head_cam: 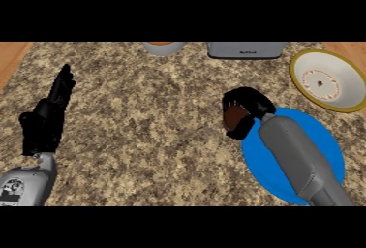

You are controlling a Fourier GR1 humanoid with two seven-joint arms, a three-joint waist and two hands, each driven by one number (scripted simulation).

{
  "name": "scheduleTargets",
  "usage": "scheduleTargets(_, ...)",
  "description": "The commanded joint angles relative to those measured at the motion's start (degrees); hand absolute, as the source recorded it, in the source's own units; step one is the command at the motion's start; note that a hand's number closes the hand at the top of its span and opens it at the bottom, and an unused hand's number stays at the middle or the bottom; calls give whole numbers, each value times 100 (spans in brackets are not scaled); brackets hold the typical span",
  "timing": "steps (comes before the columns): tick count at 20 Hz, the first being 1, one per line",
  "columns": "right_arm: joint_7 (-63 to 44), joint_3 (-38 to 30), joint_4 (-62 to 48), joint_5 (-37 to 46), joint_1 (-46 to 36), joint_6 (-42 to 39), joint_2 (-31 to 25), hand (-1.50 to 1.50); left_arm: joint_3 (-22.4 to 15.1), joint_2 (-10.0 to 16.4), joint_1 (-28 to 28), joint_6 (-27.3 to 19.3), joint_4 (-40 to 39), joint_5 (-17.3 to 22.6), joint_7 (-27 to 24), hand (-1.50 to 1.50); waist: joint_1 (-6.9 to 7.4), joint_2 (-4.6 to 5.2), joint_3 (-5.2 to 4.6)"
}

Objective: Pick the cupcake from the plate and place it in the bowl

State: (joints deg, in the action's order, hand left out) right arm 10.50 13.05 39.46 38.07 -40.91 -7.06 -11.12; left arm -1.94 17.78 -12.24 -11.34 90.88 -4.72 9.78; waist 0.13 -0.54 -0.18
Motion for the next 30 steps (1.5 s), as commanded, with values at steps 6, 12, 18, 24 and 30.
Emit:
scheduleTargets(6, -2984, -272, 1142, -381, -574, 2656, 1095, 150, 11, -43, -154, -90, -25, -94, 101, 0, 11, -59, 14)
scheduleTargets(12, -4832, -167, 1617, 869, -841, 3482, 1107, 150, -5, -86, 24, -10, 40, -72, 38, 0, -85, -2, 9)
scheduleTargets(18, -4791, -663, 2123, 968, -314, 3616, 510, 150, 219, -6, 261, 142, 225, 20, -27, 0, 0, 52, 18)
scheduleTargets(24, -3792, -1432, 2169, 340, 161, 3821, -274, 150, -40, -342, 31, -74, -35, -309, -45, 0, -21, 75, 21)
scheduleTargets(30, -2648, -2363, 1445, -490, -166, 3982, -850, 150, 247, -97, -140, 239, 142, -86, 278, 0, 28, 76, 23)
